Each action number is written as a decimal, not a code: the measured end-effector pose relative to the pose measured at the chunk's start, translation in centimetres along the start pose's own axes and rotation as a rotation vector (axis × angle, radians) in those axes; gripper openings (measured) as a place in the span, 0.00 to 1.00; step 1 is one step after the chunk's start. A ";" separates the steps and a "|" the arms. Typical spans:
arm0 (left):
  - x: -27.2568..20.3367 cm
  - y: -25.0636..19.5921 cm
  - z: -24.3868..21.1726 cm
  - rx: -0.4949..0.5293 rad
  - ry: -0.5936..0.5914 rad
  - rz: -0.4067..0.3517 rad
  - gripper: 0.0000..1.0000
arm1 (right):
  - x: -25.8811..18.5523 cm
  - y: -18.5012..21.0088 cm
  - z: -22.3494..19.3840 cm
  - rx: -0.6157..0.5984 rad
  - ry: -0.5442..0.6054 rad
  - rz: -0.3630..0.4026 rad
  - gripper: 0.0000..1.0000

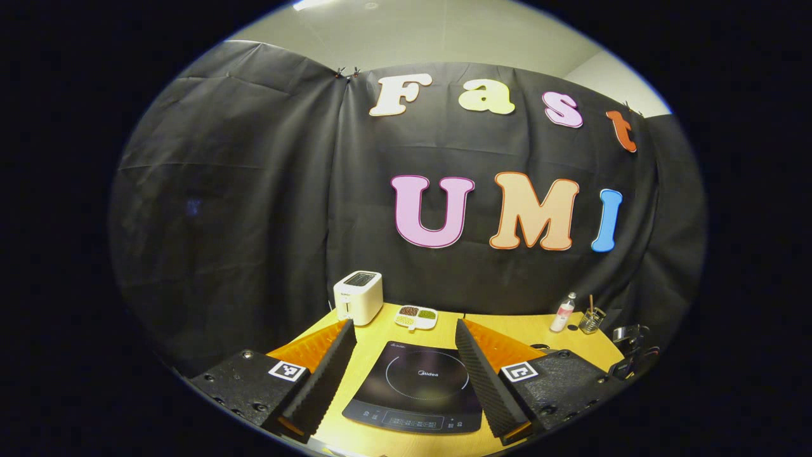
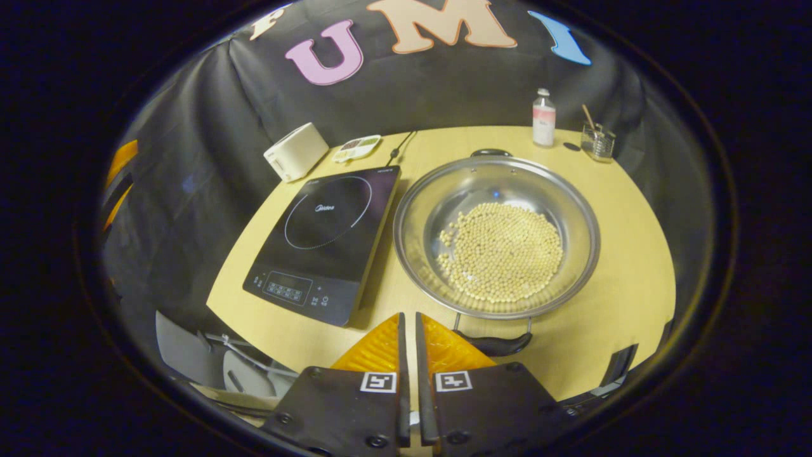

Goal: First push the handle of the pot to place it horizontally, then grasp the pot with both hands and set it on the induction cooktop.

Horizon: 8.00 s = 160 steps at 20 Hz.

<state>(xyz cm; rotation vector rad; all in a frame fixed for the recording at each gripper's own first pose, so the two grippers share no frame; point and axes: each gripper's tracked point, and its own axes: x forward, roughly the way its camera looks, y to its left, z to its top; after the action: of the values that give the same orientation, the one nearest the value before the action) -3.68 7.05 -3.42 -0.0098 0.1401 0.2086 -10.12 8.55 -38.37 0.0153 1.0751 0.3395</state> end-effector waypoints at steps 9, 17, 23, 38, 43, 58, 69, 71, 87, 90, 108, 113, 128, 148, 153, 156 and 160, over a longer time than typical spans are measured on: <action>2.1 -2.0 -0.3 -0.013 0.016 -0.046 0.99 | 3.4 -1.7 -1.7 0.052 0.117 -0.015 0.08; 5.4 -5.8 -0.9 0.007 0.064 -0.144 0.96 | 3.5 -3.4 -1.7 0.079 0.140 -0.033 0.07; 5.8 -8.8 -0.8 -0.002 0.061 -0.214 0.96 | 2.4 -6.3 -2.2 0.130 0.122 -0.089 0.17; 5.0 -10.0 -0.9 -0.037 0.049 -0.176 0.99 | 1.7 -13.7 -1.5 0.195 0.084 -0.205 0.00; 5.4 -10.4 -0.8 -0.046 0.044 -0.153 0.96 | 1.7 -16.0 -1.0 0.182 0.086 -0.233 0.00; 5.0 -16.1 0.4 -0.009 0.036 -0.228 0.96 | 1.8 -21.8 2.2 0.203 0.001 -0.290 0.07; 0.7 -15.9 -0.8 -0.001 0.031 -0.205 0.93 | 2.7 -23.8 4.3 0.160 -0.001 -0.283 0.07; 0.0 -14.6 -1.6 -0.001 0.043 -0.174 0.96 | 2.9 -24.1 4.7 0.157 0.001 -0.274 0.07; -5.2 -8.1 -3.2 -0.047 0.035 0.028 0.96 | 5.4 -26.6 9.1 0.138 0.005 -0.260 0.00; -5.0 -7.7 -3.7 -0.046 0.045 0.031 0.96 | 4.9 -26.4 8.7 0.123 0.015 -0.257 0.00; 7.7 -11.9 -11.9 -0.048 0.310 -0.367 0.97 | -2.6 -29.5 6.4 0.261 -0.018 -0.420 0.96; 10.4 -14.5 -16.5 -0.046 0.441 -0.380 0.97 | -1.9 -27.3 7.9 0.331 -0.028 -0.320 0.99; 14.7 -20.0 -28.2 0.003 0.748 -0.286 0.98 | 6.0 -26.5 9.0 0.386 0.156 -0.050 0.93; 17.4 -21.5 -31.9 0.108 0.863 -0.352 0.66 | 9.7 -26.5 8.3 0.384 0.222 -0.002 0.51; 16.8 -22.6 -32.5 0.098 0.874 -0.398 0.64 | 8.8 -28.2 7.8 0.392 0.222 -0.031 0.51; 16.4 -24.0 -32.1 0.092 0.874 -0.431 0.65 | 8.3 -29.0 7.4 0.401 0.223 -0.041 0.51; 16.6 -24.0 -32.3 0.089 0.892 -0.443 0.61 | 8.2 -29.0 7.3 0.388 0.224 -0.054 0.57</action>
<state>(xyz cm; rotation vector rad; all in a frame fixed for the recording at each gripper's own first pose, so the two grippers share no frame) 12.91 -13.76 -37.81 -0.0450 1.0249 -0.2605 7.35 -15.60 -47.01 0.2997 1.3482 0.0804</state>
